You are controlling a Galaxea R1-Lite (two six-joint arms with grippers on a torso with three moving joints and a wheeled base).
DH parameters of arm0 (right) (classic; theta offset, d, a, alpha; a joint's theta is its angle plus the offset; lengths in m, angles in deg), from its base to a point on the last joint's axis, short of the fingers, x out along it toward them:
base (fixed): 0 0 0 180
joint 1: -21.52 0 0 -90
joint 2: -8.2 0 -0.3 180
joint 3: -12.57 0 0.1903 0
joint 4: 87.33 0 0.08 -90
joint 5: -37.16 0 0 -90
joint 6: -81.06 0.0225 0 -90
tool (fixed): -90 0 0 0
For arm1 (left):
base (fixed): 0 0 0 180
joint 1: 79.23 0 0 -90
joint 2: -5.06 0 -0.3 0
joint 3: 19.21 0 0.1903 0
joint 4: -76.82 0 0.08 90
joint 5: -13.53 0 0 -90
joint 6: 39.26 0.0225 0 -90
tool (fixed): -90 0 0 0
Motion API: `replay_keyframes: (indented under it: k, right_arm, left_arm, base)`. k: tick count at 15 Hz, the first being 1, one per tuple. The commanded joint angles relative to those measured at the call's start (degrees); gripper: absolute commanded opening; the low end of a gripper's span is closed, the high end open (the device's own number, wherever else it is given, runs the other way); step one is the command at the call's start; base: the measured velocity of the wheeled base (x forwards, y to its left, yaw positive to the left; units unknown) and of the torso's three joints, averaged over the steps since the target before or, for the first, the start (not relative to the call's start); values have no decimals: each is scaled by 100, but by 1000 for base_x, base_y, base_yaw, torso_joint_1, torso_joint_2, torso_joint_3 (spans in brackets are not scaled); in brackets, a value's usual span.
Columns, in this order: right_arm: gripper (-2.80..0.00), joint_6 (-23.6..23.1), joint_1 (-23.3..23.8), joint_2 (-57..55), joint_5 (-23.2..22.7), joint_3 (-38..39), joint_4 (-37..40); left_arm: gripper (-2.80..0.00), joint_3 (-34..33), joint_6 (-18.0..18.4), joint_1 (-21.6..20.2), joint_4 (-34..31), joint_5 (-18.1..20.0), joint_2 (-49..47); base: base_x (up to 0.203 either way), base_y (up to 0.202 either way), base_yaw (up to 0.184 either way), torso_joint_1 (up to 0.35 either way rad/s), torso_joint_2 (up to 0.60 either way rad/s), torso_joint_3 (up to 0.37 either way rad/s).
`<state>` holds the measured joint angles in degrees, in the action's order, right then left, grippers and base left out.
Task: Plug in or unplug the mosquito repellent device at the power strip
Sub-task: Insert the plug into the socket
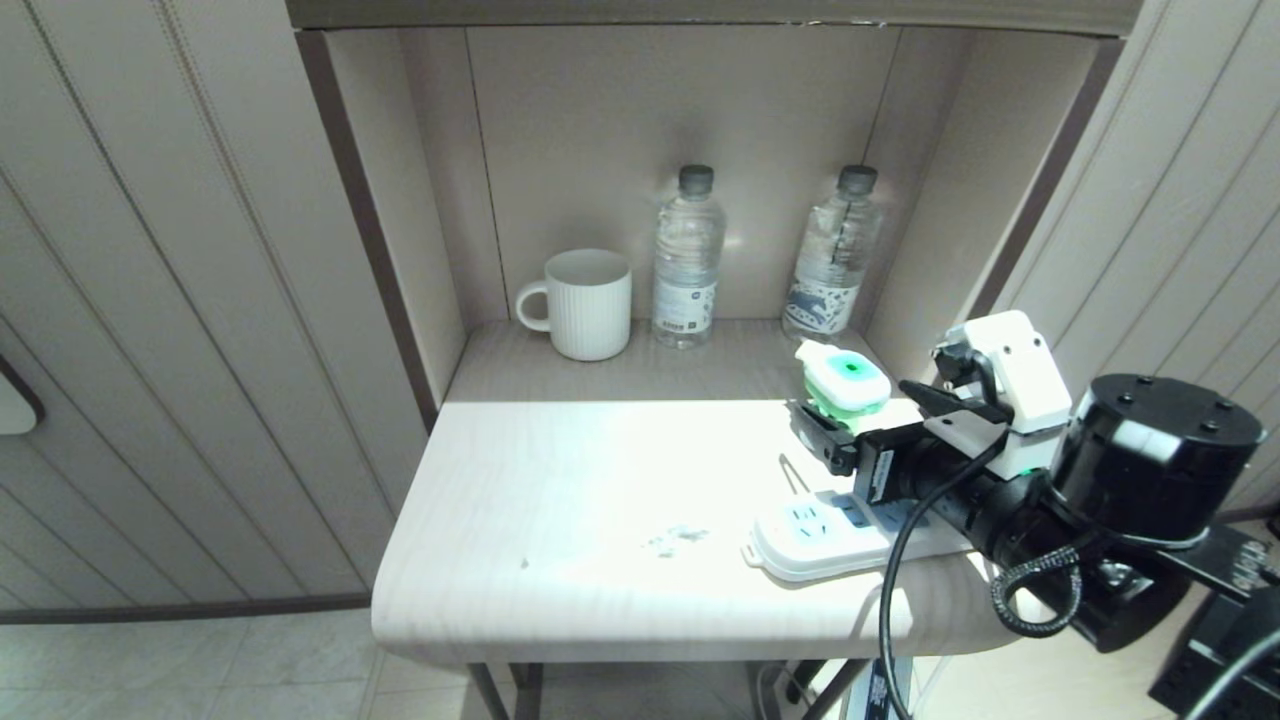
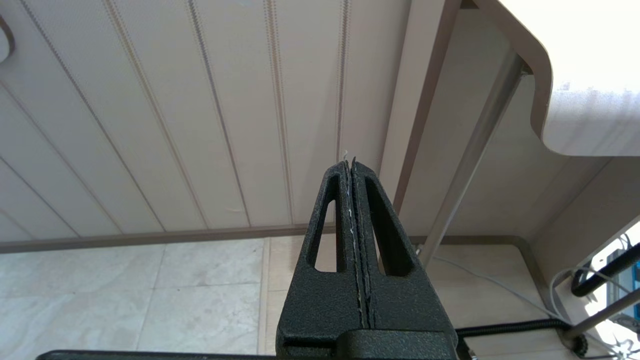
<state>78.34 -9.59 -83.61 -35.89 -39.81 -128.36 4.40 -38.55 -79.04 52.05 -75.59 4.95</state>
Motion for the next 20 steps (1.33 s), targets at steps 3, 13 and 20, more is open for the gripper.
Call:
replay_keyframes:
  k: [3,13,20]
  right_arm:
    - [0,-174,-1,-341,19,-87,-380]
    - [0,-326,175,-637,11,-201,-882]
    - [0,-308,167,-654,37,-324,-882]
  left_arm:
    - [-280,2,0,6,0,0,2]
    - [-280,2,0,-1,0,0,2]
    - [-280,-7,0,-1,0,0,2]
  base:
    - [0,0,0,0,0,0]
    - [0,0,0,0,0,0]
    - [0,0,0,0,0,0]
